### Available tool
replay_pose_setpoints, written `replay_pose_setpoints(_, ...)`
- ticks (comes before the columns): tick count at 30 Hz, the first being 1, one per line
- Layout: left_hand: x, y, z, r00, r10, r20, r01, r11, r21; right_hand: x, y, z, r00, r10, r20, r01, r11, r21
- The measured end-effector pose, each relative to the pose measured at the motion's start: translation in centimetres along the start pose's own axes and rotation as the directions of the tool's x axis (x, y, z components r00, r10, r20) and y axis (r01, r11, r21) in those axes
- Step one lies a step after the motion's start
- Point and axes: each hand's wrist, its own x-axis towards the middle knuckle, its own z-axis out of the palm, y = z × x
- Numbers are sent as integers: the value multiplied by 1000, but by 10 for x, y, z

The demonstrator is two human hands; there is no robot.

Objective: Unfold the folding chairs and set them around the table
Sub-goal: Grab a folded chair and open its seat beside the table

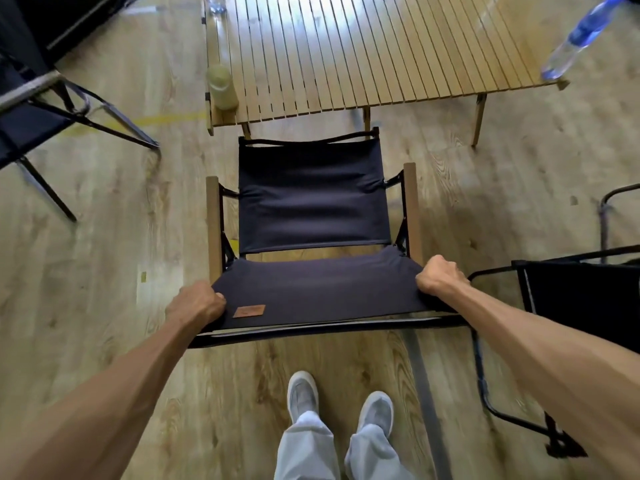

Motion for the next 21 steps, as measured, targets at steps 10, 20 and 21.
replay_pose_setpoints(10,-4,9,2,999,33,-4,-32,997,74,11,0,-11,998,38,-43,-33,993,110)
replay_pose_setpoints(20,-14,18,9,999,41,25,-43,996,83,10,8,-29,991,-23,-133,36,994,99)
replay_pose_setpoints(21,-16,18,9,999,47,28,-49,995,88,8,9,-30,990,-33,-139,46,995,88)
